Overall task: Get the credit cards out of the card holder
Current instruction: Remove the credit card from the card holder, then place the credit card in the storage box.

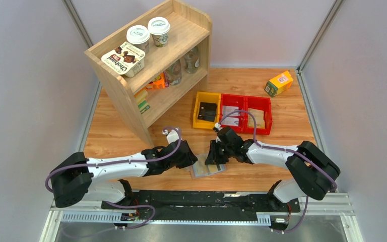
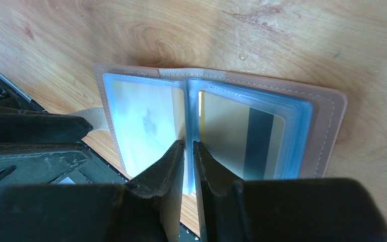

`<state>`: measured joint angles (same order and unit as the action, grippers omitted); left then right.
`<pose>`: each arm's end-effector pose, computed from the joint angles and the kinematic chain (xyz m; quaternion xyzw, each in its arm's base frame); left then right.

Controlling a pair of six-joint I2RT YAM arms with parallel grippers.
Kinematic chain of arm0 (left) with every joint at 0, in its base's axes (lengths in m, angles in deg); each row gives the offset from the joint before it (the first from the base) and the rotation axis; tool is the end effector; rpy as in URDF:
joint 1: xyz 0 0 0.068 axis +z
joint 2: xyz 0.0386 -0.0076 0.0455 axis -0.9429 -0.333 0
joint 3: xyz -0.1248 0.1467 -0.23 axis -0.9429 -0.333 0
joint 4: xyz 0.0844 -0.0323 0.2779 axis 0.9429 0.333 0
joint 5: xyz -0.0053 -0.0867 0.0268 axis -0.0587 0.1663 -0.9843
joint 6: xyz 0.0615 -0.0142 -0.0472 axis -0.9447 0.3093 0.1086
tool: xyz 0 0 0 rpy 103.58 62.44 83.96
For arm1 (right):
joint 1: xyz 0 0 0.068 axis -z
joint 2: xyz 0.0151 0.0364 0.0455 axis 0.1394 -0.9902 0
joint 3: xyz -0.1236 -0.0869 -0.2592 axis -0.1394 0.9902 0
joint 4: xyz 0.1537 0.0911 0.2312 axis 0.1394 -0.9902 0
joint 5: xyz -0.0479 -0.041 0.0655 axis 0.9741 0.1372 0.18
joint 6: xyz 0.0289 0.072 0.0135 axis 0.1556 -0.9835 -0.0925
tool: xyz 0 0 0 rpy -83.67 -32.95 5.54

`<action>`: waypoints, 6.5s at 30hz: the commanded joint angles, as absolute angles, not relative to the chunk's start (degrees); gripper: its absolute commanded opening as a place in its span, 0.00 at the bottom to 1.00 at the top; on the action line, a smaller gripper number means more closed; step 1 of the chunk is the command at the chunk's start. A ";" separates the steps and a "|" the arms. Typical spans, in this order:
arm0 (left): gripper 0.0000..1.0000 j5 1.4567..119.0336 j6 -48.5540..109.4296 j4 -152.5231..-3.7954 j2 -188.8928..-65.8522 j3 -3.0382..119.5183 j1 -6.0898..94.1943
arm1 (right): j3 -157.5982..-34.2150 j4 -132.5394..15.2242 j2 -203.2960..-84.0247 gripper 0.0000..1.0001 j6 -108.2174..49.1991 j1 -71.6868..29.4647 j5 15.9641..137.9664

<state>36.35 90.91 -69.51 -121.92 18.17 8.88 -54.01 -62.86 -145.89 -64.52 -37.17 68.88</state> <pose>0.1467 -0.2337 0.1675 -0.1351 0.9048 -0.3038 0.2662 0.1933 0.2206 0.1182 -0.0694 0.9415 0.3031 0.1302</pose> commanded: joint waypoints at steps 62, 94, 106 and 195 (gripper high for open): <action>0.27 46.79 85.13 -83.61 -135.80 24.91 11.14 | -44.36 -62.10 -120.95 0.42 -67.25 -36.11 86.69; 0.43 51.28 86.01 -83.96 -140.38 25.18 11.75 | -41.37 -62.90 -123.74 0.23 -72.00 -31.80 78.90; 0.52 55.67 88.73 -88.09 -145.13 23.43 12.46 | -38.82 -58.59 -132.80 0.15 -74.72 -26.53 71.78; 0.00 9.01 12.00 -72.36 -138.36 46.71 -13.73 | -51.04 -78.72 -104.15 0.51 -83.43 -25.29 69.31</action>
<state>10.95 16.07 -70.08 -137.33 43.94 -12.91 -52.22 -79.67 -103.57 -82.66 -25.41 70.32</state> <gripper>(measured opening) 0.007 0.558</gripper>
